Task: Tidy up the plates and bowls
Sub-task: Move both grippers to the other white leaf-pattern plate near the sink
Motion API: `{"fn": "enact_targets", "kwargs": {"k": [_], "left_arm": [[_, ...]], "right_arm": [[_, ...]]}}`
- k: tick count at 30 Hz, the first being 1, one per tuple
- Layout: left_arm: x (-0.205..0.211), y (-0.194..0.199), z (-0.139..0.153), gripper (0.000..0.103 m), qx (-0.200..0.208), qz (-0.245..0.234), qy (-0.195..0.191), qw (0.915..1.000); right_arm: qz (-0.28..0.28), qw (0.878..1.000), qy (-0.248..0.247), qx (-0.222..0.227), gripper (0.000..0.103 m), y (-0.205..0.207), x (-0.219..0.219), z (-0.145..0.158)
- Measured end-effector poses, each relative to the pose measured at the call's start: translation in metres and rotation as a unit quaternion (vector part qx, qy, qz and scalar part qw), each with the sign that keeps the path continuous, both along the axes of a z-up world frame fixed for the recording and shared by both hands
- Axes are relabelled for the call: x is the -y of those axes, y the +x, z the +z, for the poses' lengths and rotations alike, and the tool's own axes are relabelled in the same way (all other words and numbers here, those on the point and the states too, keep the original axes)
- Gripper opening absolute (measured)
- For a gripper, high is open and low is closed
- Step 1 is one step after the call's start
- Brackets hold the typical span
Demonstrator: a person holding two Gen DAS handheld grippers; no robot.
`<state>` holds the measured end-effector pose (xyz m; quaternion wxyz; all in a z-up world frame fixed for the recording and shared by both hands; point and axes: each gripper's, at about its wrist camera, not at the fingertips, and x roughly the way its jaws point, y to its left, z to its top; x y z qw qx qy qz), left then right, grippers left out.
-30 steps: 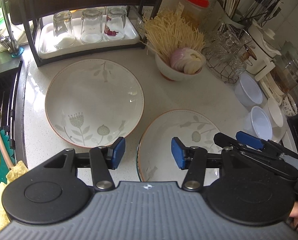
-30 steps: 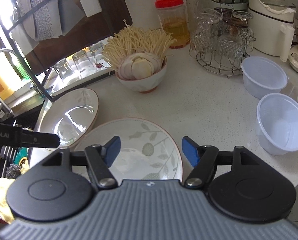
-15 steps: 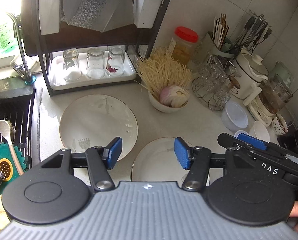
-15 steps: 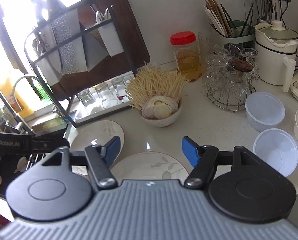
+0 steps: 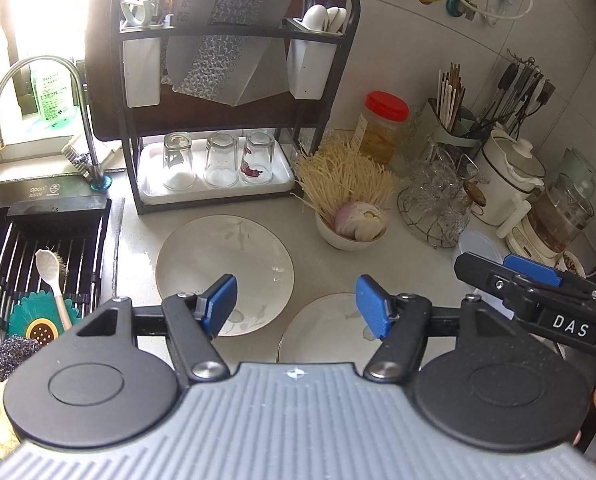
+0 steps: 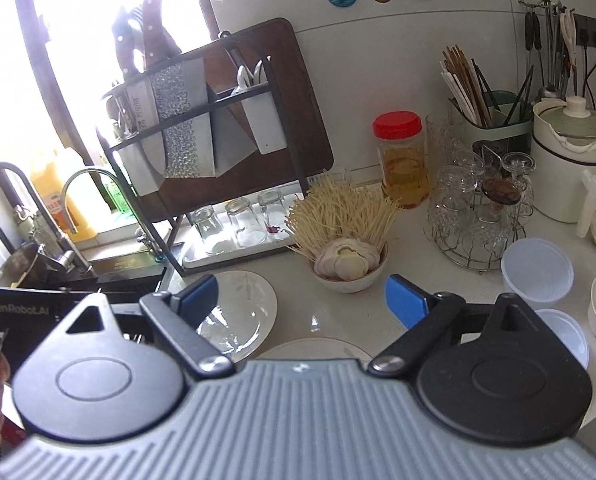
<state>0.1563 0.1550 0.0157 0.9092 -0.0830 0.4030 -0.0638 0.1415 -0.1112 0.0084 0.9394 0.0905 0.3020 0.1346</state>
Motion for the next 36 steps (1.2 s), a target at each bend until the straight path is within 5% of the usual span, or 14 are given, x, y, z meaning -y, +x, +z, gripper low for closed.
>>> {"fn": "enact_targets", "kwargs": {"k": [8,16,36], "left_arm": [[-0.003,-0.007,0.0,0.072,0.0,0.059,-0.001,0.9983],[-0.02,-0.007,-0.017,0.072,-0.018,0.119,0.011,0.9927],[-0.104,0.048,-0.102,0.072,-0.07,0.151,0.036,0.9854]], "right_arm": [[0.083,0.996,-0.013,-0.009,0.092,0.001,-0.006,0.024],[0.138,0.988,-0.014,-0.065,0.092,0.009,-0.012,0.047],[0.155,0.973,-0.067,-0.157,0.092,0.087,-0.058,0.046]]}}
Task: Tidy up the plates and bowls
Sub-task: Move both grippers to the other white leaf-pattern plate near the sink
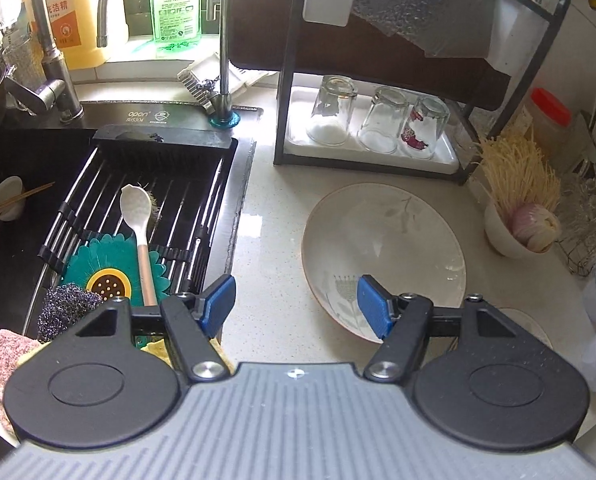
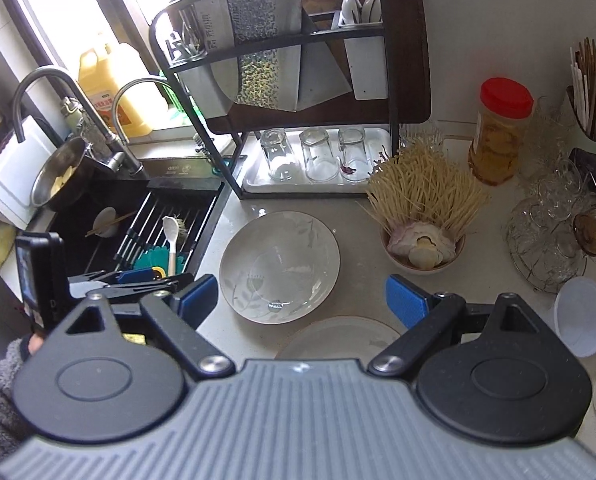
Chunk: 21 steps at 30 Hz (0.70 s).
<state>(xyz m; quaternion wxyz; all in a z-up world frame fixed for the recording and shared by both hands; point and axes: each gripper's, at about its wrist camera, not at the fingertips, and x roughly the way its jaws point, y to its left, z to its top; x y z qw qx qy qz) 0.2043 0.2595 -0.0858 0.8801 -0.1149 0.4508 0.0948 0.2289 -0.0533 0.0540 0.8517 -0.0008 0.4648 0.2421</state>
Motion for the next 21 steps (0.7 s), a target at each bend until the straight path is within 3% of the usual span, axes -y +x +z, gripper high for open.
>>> {"fn": "enact_targets", "kwargs": {"k": [10,13,21], "left_arm": [[-0.031,0.035,-0.036,0.072,-0.031,0.009,-0.023,0.9992],[-0.038,0.042,-0.051,0.072,-0.04,0.013,-0.053,0.9977],[-0.043,0.054,-0.079,0.071,-0.062,0.01,-0.084,0.9944]], "right_arm": [[-0.044,0.998,-0.039,0.008,0.092,0.028,-0.017,0.015],[-0.055,0.998,-0.038,-0.003,0.092,0.035,-0.025,0.012],[-0.067,0.997,-0.039,-0.029,0.092,0.052,-0.04,-0.008]]}}
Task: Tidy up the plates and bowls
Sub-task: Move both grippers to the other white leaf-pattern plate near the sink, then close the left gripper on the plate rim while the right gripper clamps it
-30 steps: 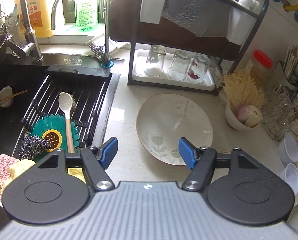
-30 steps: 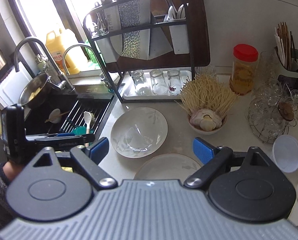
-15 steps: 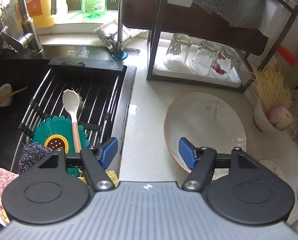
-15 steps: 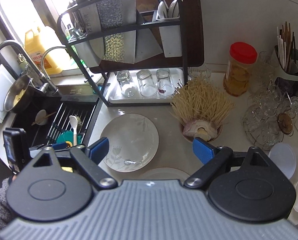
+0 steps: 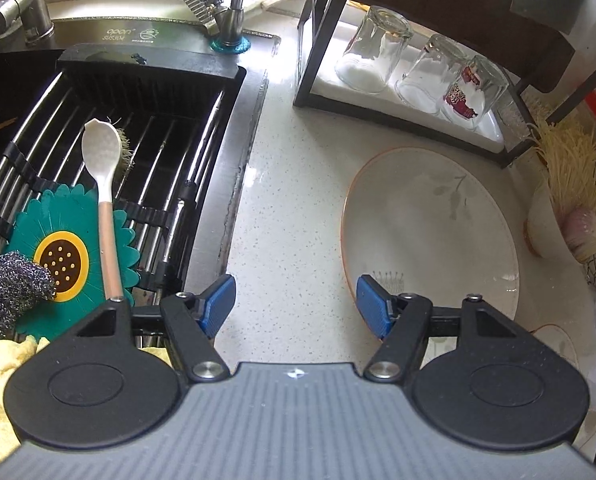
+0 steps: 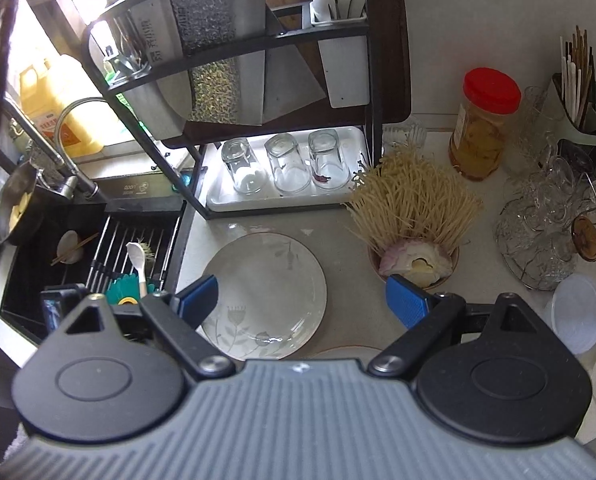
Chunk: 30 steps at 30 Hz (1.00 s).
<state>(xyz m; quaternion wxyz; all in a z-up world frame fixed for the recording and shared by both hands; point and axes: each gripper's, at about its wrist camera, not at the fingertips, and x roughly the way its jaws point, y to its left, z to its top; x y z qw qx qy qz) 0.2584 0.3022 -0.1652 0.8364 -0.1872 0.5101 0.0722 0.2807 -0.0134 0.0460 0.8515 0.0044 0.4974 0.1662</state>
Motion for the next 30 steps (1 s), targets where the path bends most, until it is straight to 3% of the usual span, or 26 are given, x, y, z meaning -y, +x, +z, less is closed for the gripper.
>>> {"fn": "enact_targets", "kwargs": {"k": [19,27,30], "left_arm": [[-0.002,0.037,-0.019,0.071,0.005,-0.014,-0.041,0.9991],[-0.003,0.05,-0.021,0.071,0.01,-0.02,-0.06,0.998],[-0.002,0.052,-0.02,0.057,0.012,-0.033,-0.064,0.9973]], "right_arm": [[-0.021,0.998,0.005,-0.052,0.092,0.047,-0.019,-0.043],[-0.042,0.997,0.005,-0.062,0.092,0.058,-0.023,-0.076],[-0.048,0.994,0.015,-0.092,0.092,0.056,-0.021,-0.098]]}}
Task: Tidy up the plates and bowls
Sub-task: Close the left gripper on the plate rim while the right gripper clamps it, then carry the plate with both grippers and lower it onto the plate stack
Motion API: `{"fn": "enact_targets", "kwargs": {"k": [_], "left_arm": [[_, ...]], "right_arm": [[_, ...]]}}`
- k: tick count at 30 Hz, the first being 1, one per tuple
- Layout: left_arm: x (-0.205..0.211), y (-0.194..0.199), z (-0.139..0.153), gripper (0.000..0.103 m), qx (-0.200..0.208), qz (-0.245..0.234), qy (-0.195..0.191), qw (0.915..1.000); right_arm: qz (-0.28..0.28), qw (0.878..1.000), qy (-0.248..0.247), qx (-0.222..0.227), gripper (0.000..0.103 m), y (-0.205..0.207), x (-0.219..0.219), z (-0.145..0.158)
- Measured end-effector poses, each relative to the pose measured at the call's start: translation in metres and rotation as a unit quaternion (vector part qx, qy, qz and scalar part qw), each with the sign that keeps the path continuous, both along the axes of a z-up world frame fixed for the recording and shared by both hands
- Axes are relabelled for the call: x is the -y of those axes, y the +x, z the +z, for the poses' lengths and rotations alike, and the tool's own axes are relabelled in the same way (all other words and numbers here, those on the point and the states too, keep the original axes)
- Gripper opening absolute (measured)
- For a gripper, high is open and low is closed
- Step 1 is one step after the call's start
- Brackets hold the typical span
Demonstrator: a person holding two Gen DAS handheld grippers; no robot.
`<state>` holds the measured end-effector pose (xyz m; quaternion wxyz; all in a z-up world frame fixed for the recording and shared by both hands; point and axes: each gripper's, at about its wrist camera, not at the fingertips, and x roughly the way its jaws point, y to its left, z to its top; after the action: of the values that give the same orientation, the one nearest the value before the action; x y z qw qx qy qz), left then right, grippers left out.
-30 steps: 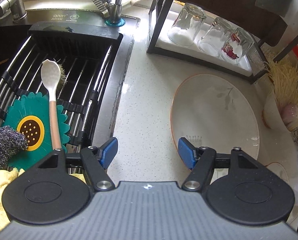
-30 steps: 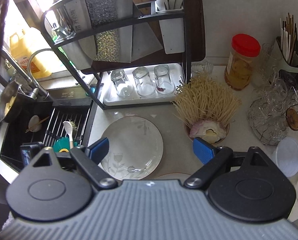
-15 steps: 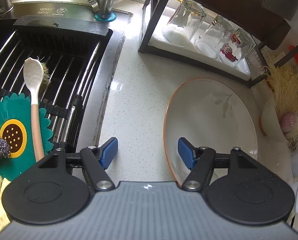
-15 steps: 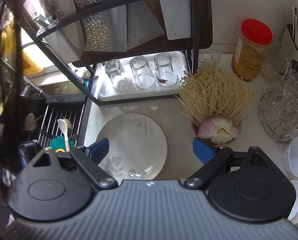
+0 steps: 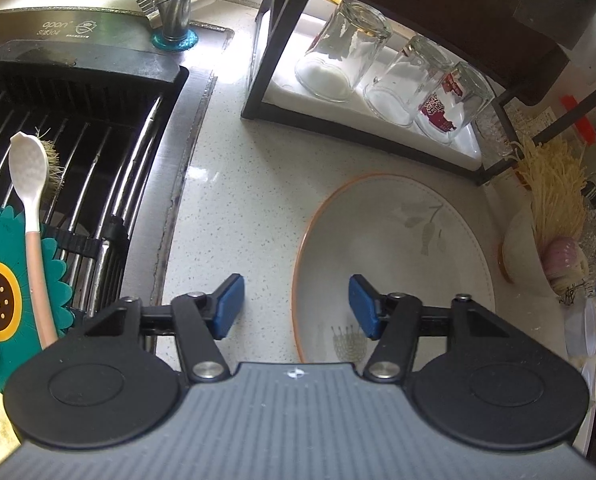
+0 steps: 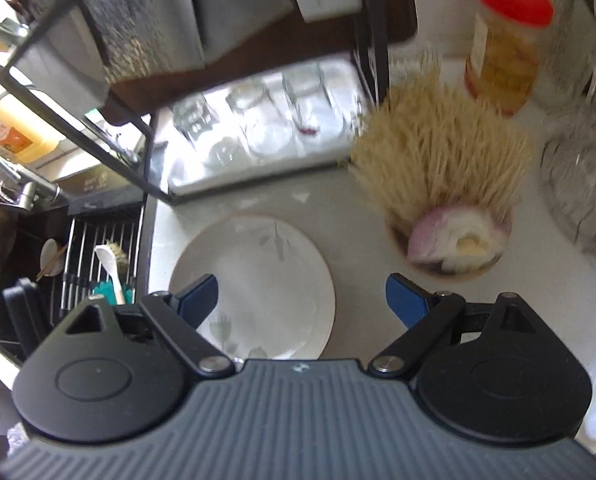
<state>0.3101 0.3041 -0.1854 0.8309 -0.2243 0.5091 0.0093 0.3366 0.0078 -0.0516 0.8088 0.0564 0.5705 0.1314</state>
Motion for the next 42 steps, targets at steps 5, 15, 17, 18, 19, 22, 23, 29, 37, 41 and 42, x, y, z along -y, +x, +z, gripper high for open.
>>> {"fn": "enact_targets", "kwargs": {"k": [5,15,17,18,19,22,23,29,37,41,42], "left_arm": [[0.0,0.005,-0.003,0.039,-0.002,-0.012,0.0,0.9999],[-0.004,0.01,-0.007,0.014,0.002,-0.03,-0.024,0.9993],[-0.005,0.011,-0.008,0.014,0.001,-0.031,-0.029,0.9991],[-0.006,0.011,-0.009,0.014,0.0,-0.031,-0.031,0.999],[-0.006,0.012,-0.009,0.014,0.0,-0.032,-0.032,0.999],[-0.006,0.012,-0.009,0.013,0.001,-0.036,-0.031,0.9989],[-0.006,0.012,-0.009,0.013,0.001,-0.036,-0.031,0.9989],[-0.006,0.011,-0.009,0.013,0.002,-0.034,-0.033,0.9989],[-0.007,0.008,-0.009,0.012,0.006,-0.027,-0.032,0.9991],[-0.008,0.004,-0.008,0.013,0.002,-0.026,-0.028,0.9993],[-0.008,0.003,-0.007,0.013,0.001,-0.025,-0.029,0.9993]], "right_arm": [[0.003,1.0,-0.022,-0.008,0.092,-0.006,-0.003,-0.031],[0.0,1.0,0.0,0.011,0.091,0.004,-0.006,-0.072],[0.0,1.0,0.003,0.018,0.088,0.007,-0.006,-0.081],[-0.001,1.0,0.006,0.013,0.076,0.009,-0.005,-0.086],[-0.007,1.0,0.011,0.004,0.068,0.01,-0.003,-0.09],[-0.03,0.999,0.034,-0.005,0.056,0.012,0.002,-0.099],[-0.036,0.999,0.036,-0.006,0.053,0.013,0.003,-0.102],[-0.047,0.997,0.054,-0.004,0.023,0.011,0.003,-0.109],[-0.052,0.994,0.095,0.004,0.023,0.011,0.01,-0.114],[-0.031,0.995,0.095,0.007,0.023,0.006,0.009,-0.11],[-0.025,0.995,0.096,0.009,0.023,0.004,0.008,-0.109]]}}
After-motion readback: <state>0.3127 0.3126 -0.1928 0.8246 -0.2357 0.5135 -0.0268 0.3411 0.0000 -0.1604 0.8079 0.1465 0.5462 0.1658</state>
